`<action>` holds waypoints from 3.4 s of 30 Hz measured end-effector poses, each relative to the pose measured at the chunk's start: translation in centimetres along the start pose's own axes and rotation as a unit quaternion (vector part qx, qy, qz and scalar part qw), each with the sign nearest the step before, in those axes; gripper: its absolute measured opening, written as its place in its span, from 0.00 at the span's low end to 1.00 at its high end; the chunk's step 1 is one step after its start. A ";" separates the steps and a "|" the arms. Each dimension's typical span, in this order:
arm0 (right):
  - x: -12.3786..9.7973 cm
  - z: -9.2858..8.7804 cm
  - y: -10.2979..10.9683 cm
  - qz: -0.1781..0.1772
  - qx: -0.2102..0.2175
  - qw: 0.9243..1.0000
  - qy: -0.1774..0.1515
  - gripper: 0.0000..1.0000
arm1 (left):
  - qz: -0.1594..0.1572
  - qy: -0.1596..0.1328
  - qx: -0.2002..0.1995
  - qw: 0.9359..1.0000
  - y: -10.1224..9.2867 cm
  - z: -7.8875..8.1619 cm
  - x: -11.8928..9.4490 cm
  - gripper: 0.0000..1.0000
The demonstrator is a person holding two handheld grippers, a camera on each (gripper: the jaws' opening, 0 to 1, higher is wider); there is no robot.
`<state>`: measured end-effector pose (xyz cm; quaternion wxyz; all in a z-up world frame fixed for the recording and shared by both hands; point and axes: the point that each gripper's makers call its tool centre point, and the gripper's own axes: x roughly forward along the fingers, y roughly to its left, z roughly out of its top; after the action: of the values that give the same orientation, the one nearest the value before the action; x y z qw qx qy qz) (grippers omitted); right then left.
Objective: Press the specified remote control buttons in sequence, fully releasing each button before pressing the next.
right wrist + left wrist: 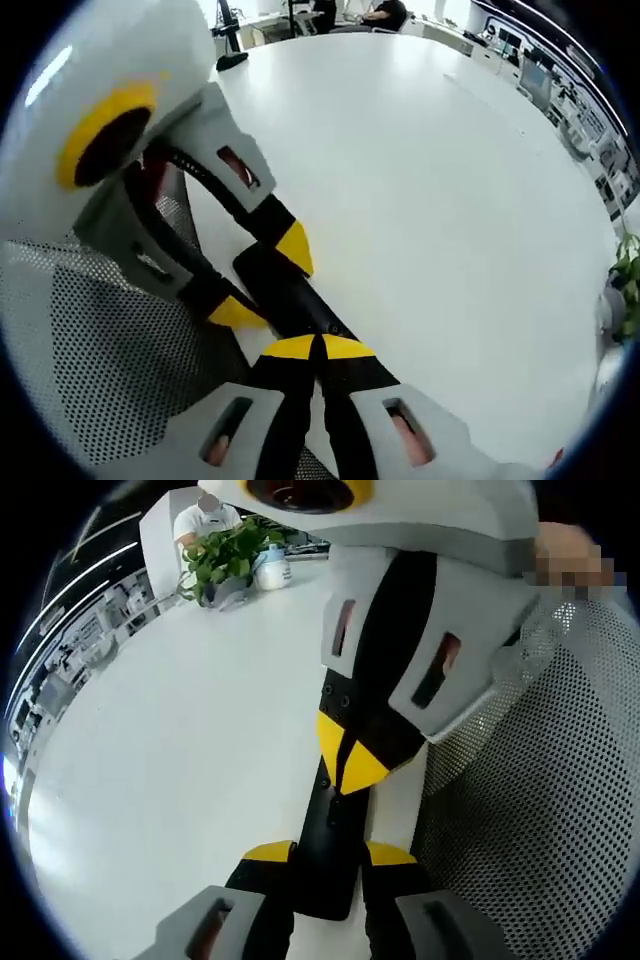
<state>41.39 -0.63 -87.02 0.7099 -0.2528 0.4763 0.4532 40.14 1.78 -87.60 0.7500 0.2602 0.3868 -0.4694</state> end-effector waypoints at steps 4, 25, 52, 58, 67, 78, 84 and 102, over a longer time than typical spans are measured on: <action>0.0 0.0 0.1 0.004 -0.007 1.000 -0.004 0.00 | 0.013 -0.015 -0.009 1.000 0.0 -0.2 -0.1 0.25; -1.7 0.8 -1.2 0.029 0.011 0.999 -0.007 0.00 | 0.023 0.010 -0.054 0.998 0.2 0.3 0.3 0.25; -0.6 -0.9 0.6 0.048 -0.001 0.999 0.022 0.00 | 0.020 0.002 -0.049 0.999 0.2 0.4 0.2 0.26; -0.1 -1.0 0.7 0.030 -0.039 0.998 0.033 0.00 | 0.020 0.006 -0.035 0.999 0.3 0.5 0.3 0.26; 0.1 -0.9 0.4 0.014 -0.064 0.997 0.038 0.00 | 0.014 0.006 -0.029 0.999 0.3 0.5 0.4 0.26; 0.2 -0.9 0.3 0.020 -0.059 0.997 0.046 0.00 | 0.012 0.004 -0.032 0.999 0.3 0.4 0.4 0.26; 0.2 -0.9 0.3 0.020 -0.054 0.997 0.043 0.00 | 0.011 0.005 -0.029 1.000 0.3 0.4 0.4 0.26; 0.2 -1.0 0.4 0.033 -0.032 0.998 0.044 0.00 | 0.010 0.006 -0.013 1.000 0.2 0.5 0.4 0.25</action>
<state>40.61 -1.15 -87.61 0.6647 -0.2793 0.5002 0.4795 40.62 1.34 -87.63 0.7558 0.2569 0.3950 -0.4546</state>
